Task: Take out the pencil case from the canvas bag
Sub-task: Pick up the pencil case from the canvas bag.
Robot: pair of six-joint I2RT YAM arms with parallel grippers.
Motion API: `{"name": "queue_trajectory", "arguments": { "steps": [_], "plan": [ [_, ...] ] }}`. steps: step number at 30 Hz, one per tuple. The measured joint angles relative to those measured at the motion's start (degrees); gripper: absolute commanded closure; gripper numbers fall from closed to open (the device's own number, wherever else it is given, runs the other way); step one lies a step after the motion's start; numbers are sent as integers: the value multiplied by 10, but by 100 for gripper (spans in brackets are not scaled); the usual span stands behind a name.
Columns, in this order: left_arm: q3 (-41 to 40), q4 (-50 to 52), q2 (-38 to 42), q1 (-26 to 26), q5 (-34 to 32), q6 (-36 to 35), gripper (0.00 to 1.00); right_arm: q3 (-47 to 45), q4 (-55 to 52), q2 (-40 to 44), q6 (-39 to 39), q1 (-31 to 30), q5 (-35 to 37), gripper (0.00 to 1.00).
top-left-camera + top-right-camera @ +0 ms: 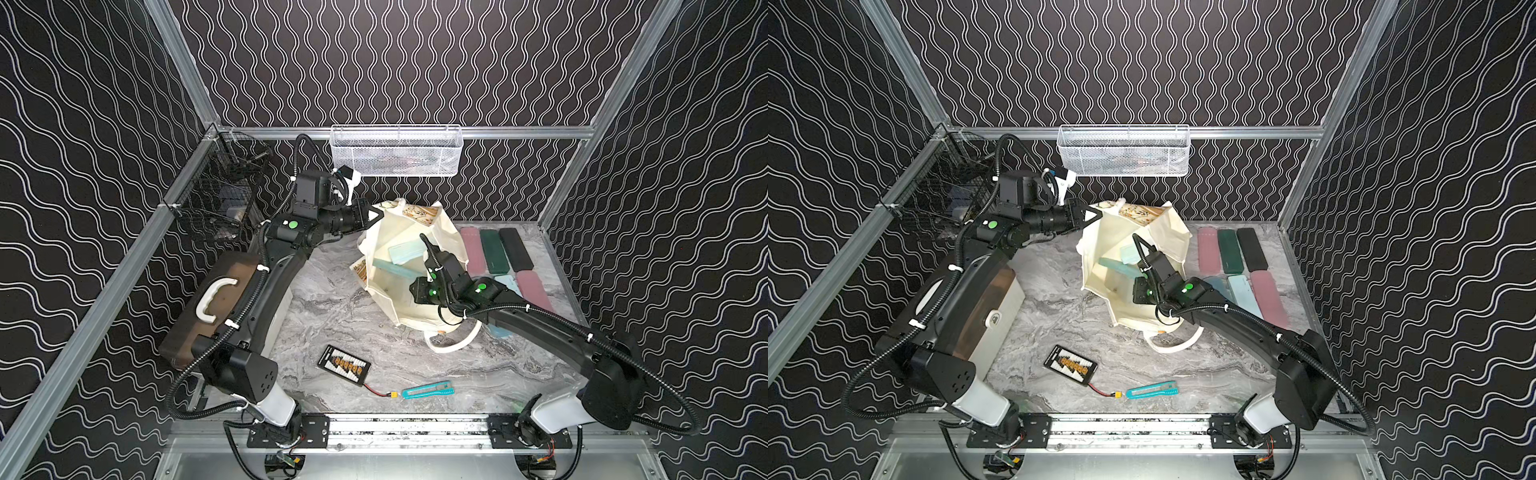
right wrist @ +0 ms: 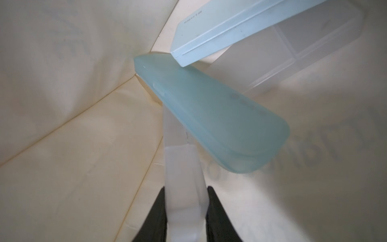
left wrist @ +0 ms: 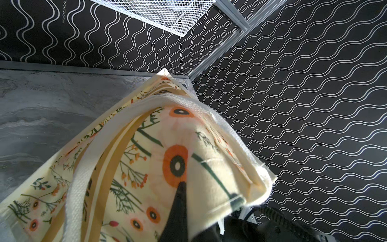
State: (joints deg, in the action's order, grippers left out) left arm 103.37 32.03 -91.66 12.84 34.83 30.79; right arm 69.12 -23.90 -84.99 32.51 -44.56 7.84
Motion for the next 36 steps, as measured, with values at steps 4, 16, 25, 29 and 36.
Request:
{"name": "queue_trajectory", "arguments": {
  "steps": [4,16,25,29,36],
  "plan": [
    [0,2,0,0,-7,-9,100,7,-22,13,-32,-1,20,76],
    [10,20,-7,0,-28,-32,100,30,-74,45,-96,-1,28,76],
    [14,28,-9,0,-36,-49,100,31,-98,92,-156,0,43,76],
    [14,39,-9,0,-39,-56,100,25,-102,112,-192,2,56,76],
    [15,71,-16,0,-44,-62,100,29,-120,122,-256,8,47,76]
  ]
}}
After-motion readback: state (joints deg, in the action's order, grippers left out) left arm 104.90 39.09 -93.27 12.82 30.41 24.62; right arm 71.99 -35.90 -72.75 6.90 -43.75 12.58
